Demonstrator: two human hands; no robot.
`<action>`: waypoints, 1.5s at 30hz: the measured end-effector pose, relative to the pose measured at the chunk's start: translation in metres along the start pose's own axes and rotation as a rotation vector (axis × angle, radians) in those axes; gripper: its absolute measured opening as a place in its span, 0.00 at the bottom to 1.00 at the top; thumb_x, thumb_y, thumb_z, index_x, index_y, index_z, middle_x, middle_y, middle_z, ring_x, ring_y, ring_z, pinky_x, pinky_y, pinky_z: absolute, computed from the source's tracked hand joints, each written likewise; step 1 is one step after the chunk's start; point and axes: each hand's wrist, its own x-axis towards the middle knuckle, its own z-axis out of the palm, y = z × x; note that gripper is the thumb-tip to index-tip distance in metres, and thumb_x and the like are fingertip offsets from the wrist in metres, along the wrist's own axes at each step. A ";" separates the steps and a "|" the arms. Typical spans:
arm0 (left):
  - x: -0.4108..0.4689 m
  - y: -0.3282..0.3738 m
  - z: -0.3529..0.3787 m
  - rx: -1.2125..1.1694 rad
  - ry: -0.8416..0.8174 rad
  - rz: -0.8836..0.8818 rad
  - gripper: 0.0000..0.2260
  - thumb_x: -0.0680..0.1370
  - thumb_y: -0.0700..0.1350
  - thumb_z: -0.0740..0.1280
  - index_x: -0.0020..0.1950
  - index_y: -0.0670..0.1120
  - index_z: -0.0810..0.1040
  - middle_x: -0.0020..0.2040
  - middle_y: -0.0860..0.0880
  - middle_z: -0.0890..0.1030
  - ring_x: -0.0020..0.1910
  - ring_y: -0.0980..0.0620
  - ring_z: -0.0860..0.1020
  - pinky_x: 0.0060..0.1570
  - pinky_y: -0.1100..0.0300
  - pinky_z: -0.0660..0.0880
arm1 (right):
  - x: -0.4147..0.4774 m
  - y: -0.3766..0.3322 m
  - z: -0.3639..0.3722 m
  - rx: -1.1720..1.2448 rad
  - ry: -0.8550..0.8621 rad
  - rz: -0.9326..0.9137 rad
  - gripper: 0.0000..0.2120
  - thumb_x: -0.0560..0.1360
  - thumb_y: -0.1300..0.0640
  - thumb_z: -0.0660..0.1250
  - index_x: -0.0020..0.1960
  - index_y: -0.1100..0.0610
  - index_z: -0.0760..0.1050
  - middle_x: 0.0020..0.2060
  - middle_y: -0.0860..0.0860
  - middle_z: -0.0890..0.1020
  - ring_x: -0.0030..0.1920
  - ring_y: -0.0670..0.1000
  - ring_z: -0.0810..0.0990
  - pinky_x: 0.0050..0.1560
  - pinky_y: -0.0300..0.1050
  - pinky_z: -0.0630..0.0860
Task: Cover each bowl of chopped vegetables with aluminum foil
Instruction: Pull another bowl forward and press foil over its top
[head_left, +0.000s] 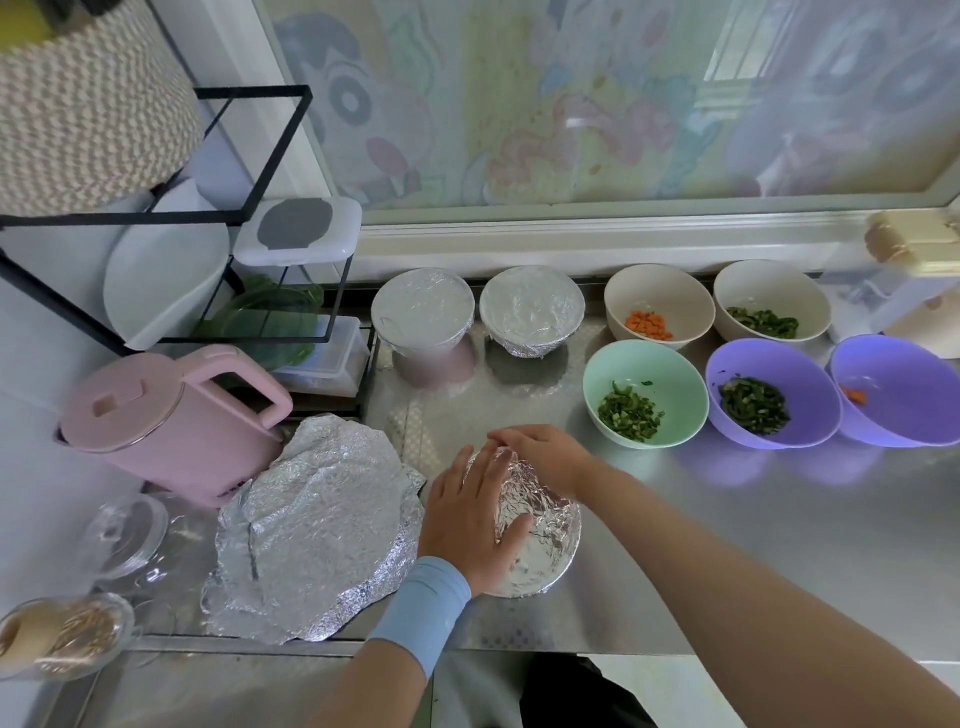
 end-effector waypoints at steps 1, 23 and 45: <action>0.000 0.001 0.000 -0.005 0.007 -0.003 0.33 0.77 0.65 0.51 0.79 0.53 0.52 0.80 0.54 0.53 0.79 0.48 0.51 0.74 0.47 0.56 | 0.005 -0.004 0.001 -0.015 -0.035 0.020 0.15 0.81 0.47 0.59 0.62 0.47 0.80 0.60 0.45 0.81 0.62 0.46 0.75 0.66 0.43 0.67; 0.000 0.012 0.010 -0.043 0.100 -0.178 0.31 0.77 0.63 0.54 0.77 0.50 0.61 0.79 0.52 0.58 0.77 0.46 0.57 0.72 0.46 0.61 | -0.015 0.029 0.013 0.360 0.193 0.135 0.20 0.82 0.46 0.54 0.49 0.47 0.84 0.47 0.48 0.86 0.52 0.52 0.82 0.63 0.54 0.73; -0.005 0.029 0.003 -0.191 0.262 -0.419 0.26 0.76 0.58 0.54 0.70 0.47 0.70 0.69 0.47 0.74 0.65 0.45 0.73 0.63 0.48 0.70 | -0.072 0.052 0.043 0.654 0.657 0.189 0.16 0.82 0.52 0.54 0.65 0.46 0.76 0.64 0.44 0.78 0.66 0.46 0.74 0.71 0.49 0.66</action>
